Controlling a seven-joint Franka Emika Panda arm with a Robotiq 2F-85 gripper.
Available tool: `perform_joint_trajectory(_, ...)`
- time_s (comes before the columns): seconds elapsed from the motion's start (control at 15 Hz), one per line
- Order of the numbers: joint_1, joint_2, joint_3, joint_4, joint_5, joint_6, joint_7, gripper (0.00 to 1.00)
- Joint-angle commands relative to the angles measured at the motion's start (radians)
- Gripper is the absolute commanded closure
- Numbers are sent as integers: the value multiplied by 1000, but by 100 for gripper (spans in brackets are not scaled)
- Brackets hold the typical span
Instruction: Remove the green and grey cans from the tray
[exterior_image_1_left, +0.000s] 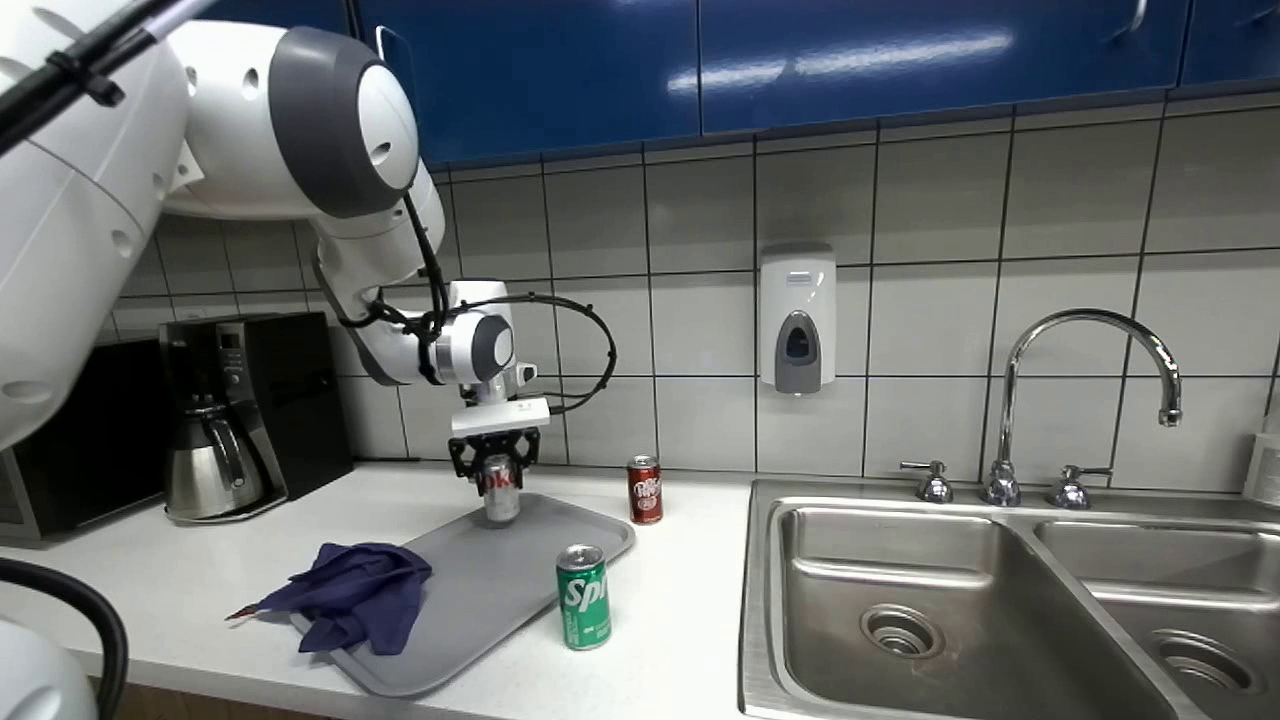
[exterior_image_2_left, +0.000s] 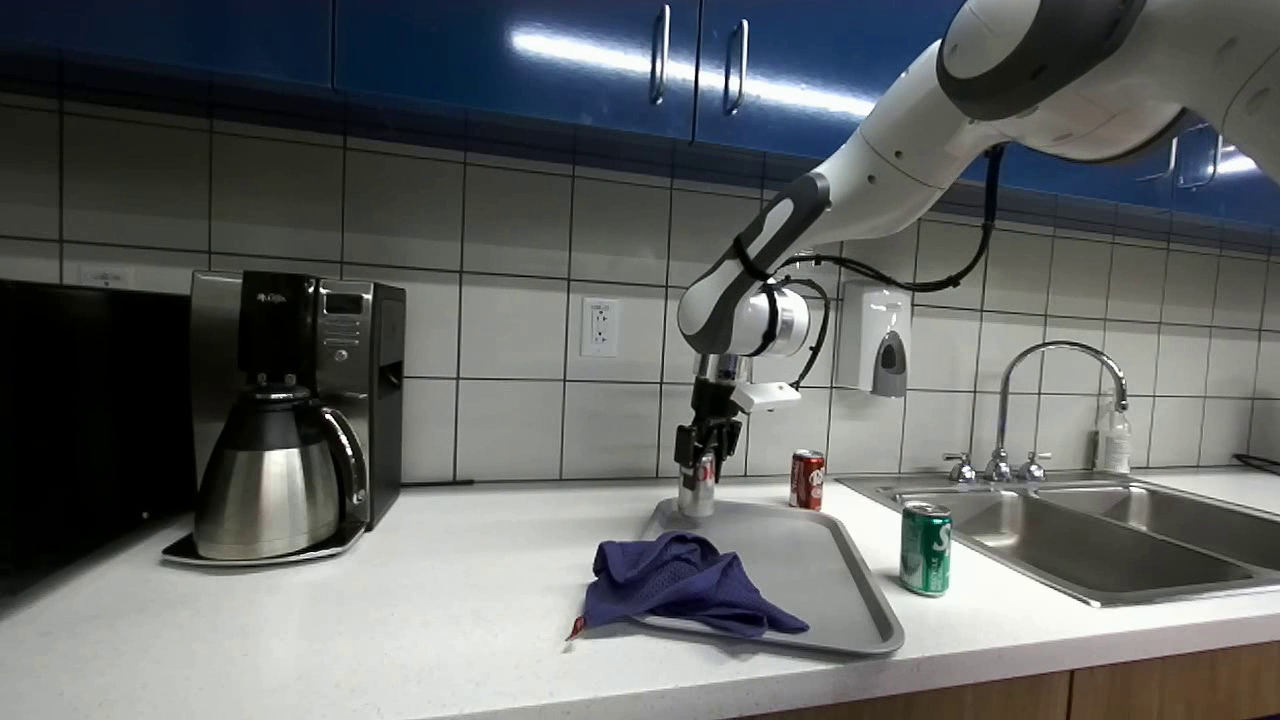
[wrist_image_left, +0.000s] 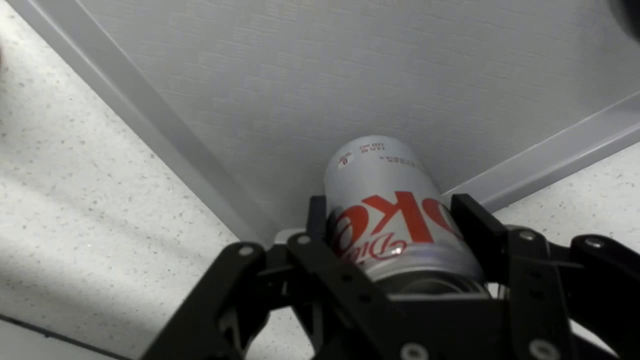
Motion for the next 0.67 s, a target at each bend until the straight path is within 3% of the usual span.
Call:
perform_joint_trajectory(0.0, -4, -63, 19, -58, -15, 14, 13, 61)
perform_joint_trajectory(0.6, 26, -83, 36, -70, -22, 16, 25, 61)
